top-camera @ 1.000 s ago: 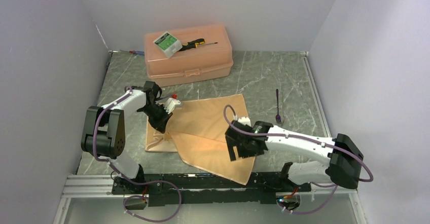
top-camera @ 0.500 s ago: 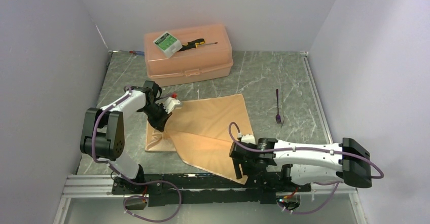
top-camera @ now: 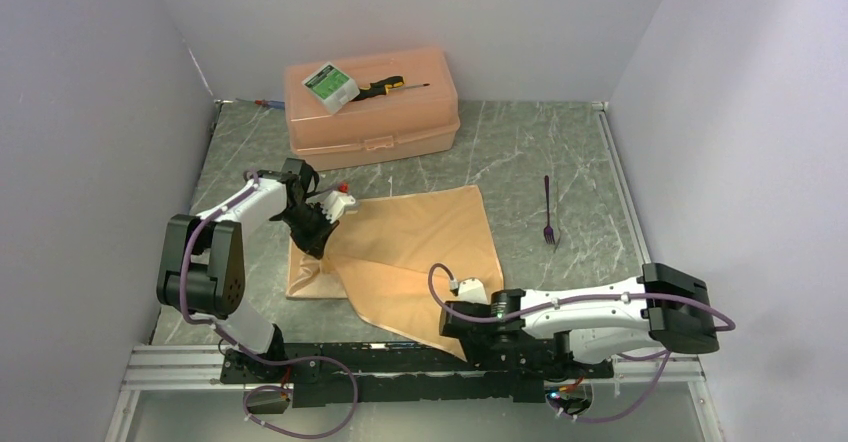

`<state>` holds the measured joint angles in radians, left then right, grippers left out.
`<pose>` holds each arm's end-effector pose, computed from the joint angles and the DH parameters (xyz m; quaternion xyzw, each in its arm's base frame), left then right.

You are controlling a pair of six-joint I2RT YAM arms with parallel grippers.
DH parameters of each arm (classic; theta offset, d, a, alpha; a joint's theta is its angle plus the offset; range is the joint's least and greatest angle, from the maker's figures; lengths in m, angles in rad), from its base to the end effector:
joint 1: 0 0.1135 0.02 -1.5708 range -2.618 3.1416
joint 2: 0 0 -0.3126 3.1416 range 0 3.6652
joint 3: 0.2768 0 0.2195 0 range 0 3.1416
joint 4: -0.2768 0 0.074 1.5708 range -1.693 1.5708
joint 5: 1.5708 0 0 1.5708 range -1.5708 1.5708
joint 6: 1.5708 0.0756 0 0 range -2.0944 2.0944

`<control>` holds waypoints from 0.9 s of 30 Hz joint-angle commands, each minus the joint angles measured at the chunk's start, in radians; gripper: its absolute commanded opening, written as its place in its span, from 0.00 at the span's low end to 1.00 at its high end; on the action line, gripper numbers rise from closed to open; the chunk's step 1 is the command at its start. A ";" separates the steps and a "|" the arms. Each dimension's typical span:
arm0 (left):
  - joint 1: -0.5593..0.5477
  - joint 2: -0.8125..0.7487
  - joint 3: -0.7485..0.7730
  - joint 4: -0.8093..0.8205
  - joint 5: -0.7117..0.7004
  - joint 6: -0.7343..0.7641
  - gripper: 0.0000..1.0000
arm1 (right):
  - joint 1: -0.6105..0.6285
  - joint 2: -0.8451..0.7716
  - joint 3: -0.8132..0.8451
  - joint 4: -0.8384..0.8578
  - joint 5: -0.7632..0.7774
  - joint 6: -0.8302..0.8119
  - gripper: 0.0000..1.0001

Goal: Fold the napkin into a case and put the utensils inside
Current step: Pick up the flattened napkin from the center of the board.

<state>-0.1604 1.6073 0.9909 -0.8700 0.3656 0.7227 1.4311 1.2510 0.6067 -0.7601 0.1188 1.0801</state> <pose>0.2430 -0.0667 0.2087 0.4268 0.8850 -0.1630 0.0902 0.0299 0.1485 0.1844 -0.1688 0.9804 0.0605 0.0820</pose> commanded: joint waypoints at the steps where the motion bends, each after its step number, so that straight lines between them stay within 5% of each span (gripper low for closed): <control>1: -0.003 -0.035 0.002 0.019 -0.007 -0.004 0.03 | 0.013 -0.019 -0.053 0.078 0.034 0.026 0.37; 3: -0.004 -0.035 0.008 0.016 -0.003 -0.011 0.03 | 0.013 -0.006 -0.053 0.090 0.038 0.015 0.31; 7: -0.003 -0.044 0.015 0.017 -0.003 -0.017 0.03 | 0.013 0.024 -0.019 0.065 0.089 -0.017 0.00; 11: -0.004 -0.046 0.044 -0.003 0.003 -0.022 0.03 | -0.041 -0.019 0.104 -0.064 0.218 -0.097 0.00; 18: -0.003 -0.059 0.100 -0.033 0.022 -0.033 0.03 | -0.390 -0.187 0.179 -0.052 0.168 -0.313 0.00; 27: 0.000 -0.065 0.072 0.000 -0.031 -0.033 0.03 | -0.603 -0.046 0.303 0.086 0.154 -0.470 0.00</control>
<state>-0.1616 1.5787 1.0622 -0.8818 0.3553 0.7086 0.8925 1.1530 0.8368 -0.7692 0.2604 0.7132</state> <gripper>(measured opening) 0.042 0.015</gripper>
